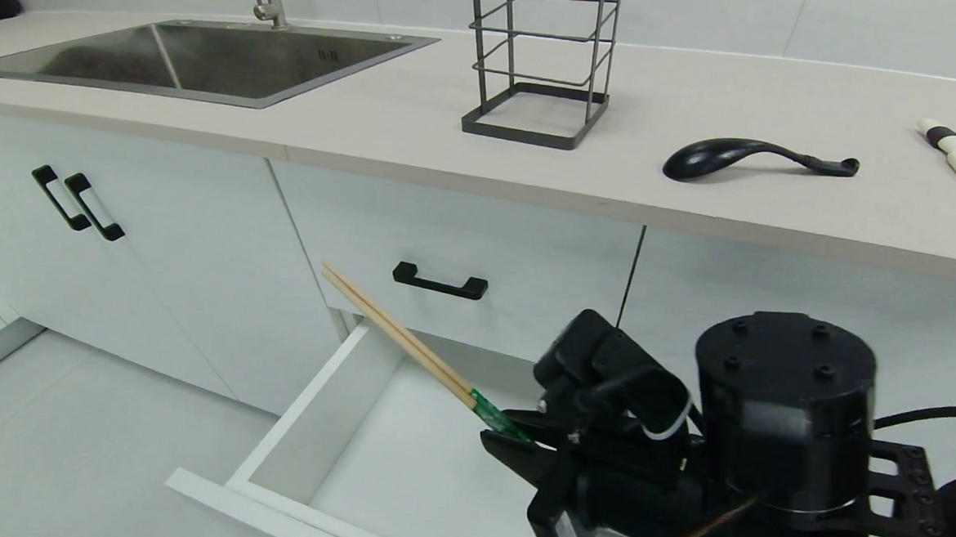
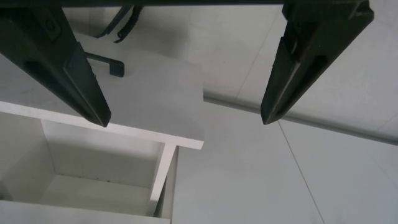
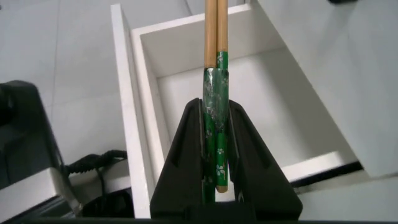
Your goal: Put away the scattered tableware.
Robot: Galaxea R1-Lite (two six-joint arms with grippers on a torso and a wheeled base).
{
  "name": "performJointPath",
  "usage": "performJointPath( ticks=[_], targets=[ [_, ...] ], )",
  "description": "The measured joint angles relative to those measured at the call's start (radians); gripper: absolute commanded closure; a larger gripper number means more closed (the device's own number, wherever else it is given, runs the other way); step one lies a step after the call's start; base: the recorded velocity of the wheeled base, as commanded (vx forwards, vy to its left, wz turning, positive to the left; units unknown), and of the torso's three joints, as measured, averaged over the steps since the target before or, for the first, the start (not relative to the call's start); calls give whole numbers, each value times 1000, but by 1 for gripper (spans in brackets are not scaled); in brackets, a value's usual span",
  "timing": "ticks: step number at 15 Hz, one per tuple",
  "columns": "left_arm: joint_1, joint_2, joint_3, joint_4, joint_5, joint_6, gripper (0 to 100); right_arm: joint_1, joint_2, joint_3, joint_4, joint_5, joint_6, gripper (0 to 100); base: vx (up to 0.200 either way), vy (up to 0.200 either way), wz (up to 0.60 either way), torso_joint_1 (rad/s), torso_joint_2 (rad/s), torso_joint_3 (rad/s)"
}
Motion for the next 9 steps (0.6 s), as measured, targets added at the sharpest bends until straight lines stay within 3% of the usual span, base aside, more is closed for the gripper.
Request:
performJointPath(
  ticks=[9],
  targets=[
    [0,0,0,0,0,0,0,14,182,-104,82,-101,0,100,0,0,0,0,0,0]
  ],
)
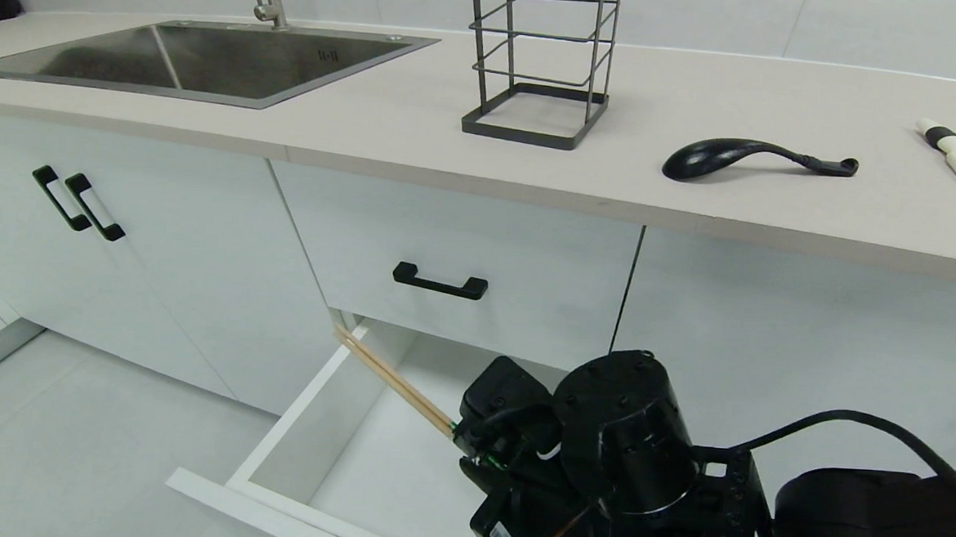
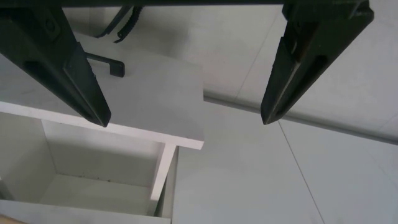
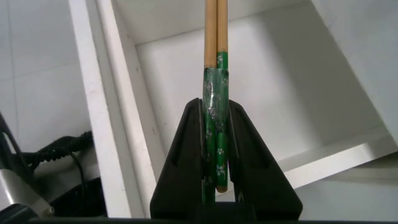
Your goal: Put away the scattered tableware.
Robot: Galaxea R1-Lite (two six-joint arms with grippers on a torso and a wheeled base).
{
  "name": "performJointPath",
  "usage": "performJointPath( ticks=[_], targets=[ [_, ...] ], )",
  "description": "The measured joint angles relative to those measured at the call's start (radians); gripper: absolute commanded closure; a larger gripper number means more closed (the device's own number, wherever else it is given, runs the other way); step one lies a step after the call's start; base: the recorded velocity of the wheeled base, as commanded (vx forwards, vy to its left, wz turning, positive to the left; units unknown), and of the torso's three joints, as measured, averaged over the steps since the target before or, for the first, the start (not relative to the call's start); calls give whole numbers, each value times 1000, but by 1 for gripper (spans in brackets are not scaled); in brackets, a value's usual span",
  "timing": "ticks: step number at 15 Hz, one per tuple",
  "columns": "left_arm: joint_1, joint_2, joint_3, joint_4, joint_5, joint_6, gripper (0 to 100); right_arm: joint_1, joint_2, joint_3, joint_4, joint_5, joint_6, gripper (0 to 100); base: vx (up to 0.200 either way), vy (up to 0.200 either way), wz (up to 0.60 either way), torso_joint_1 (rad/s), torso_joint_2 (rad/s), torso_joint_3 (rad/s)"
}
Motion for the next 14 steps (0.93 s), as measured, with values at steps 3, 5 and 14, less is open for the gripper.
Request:
performJointPath(
  ticks=[3,5,14],
  targets=[
    [0,0,0,0,0,0,0,-10,42,-54,-1,-26,4,100,0,0,0,0,0,0],
    [0,0,0,0,0,0,0,-21,68,-74,0,-50,17,100,0,0,0,0,0,0],
    [0,0,0,0,0,0,0,-38,169,-129,119,-87,56,100,0,0,0,0,0,0]
  ],
)
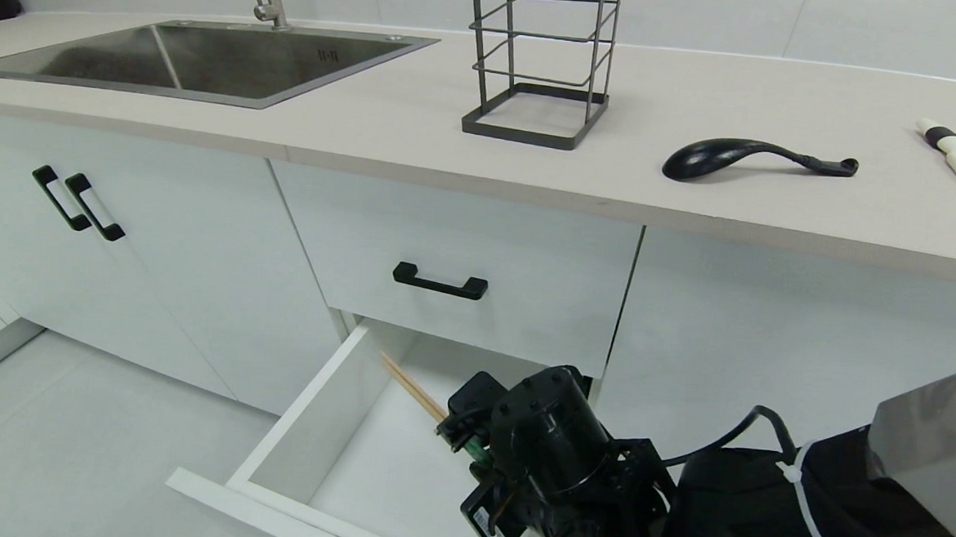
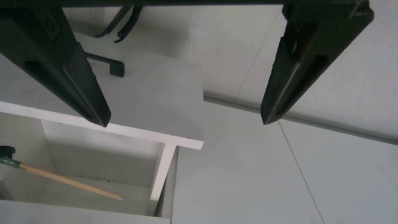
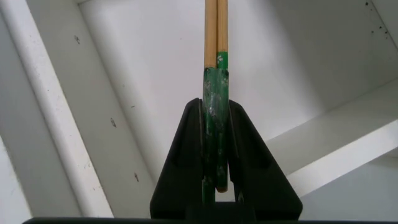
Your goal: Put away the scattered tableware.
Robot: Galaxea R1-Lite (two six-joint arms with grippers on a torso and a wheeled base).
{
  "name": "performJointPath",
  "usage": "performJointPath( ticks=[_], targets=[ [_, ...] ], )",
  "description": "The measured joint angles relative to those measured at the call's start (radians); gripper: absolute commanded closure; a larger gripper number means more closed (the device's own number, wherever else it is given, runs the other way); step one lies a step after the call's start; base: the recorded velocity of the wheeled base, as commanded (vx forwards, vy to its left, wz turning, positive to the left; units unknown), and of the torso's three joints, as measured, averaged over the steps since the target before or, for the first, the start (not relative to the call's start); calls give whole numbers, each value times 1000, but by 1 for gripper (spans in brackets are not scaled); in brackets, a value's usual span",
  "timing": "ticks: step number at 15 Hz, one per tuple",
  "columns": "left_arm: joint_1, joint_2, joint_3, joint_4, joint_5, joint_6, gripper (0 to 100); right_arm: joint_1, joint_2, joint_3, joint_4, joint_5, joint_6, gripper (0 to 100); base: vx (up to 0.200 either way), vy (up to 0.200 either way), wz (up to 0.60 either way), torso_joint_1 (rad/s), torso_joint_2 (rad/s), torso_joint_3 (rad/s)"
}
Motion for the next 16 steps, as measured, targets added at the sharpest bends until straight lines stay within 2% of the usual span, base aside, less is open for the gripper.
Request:
performJointPath(
  ticks=[8,16],
  targets=[
    [0,0,0,0,0,0,0,-9,118,-159,30,-6,12,100,0,0,0,0,0,0],
    [0,0,0,0,0,0,0,-36,214,-243,65,-74,62,100,0,0,0,0,0,0]
  ],
)
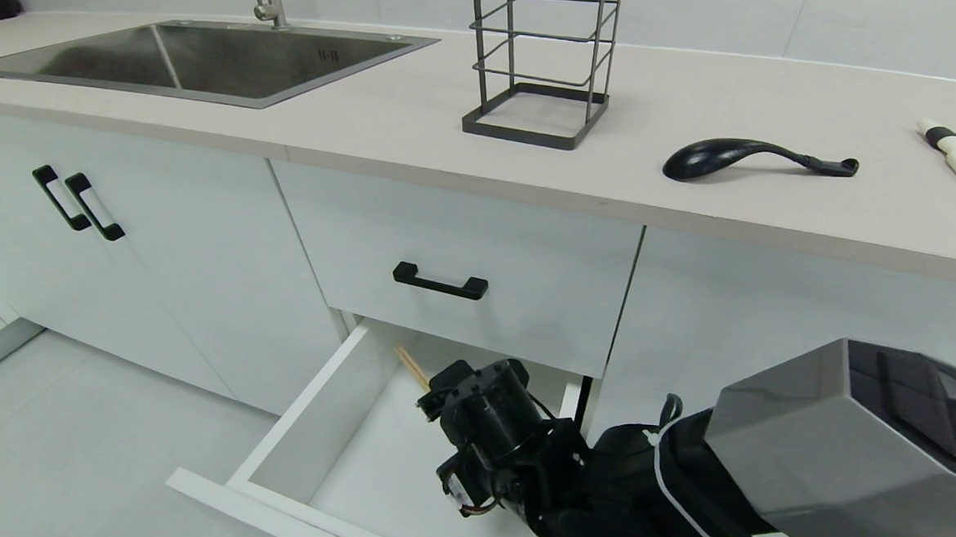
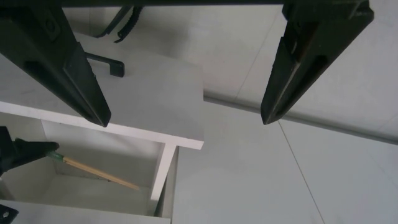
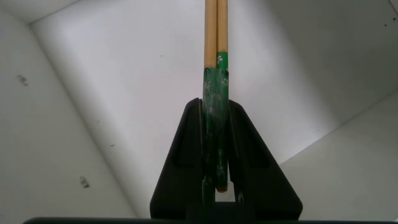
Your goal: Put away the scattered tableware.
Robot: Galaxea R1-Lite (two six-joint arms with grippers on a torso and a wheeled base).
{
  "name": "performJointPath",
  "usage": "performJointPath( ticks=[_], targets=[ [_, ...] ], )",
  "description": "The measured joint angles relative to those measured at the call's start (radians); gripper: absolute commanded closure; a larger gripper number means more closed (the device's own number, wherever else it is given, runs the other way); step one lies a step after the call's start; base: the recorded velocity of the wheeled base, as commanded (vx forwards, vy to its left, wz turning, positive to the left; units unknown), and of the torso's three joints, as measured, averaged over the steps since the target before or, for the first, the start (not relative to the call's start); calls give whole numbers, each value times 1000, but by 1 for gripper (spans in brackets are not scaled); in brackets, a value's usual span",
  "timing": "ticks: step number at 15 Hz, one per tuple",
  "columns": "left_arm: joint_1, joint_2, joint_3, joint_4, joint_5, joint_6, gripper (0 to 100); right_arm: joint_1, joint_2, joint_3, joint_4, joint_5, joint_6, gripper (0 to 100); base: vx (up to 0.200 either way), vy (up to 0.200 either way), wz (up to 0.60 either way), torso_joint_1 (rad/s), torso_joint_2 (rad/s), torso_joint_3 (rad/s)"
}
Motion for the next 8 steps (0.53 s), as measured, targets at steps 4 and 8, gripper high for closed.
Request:
performJointPath(
  ticks=[4,8],
  targets=[
    [0,0,0,0,0,0,0,-11,46,-115,110,-51,64,100,0,0,0,0,0,0],
    [0,0,0,0,0,0,0,-15,103,-193,140,-109,86,100,0,0,0,0,0,0]
  ],
)
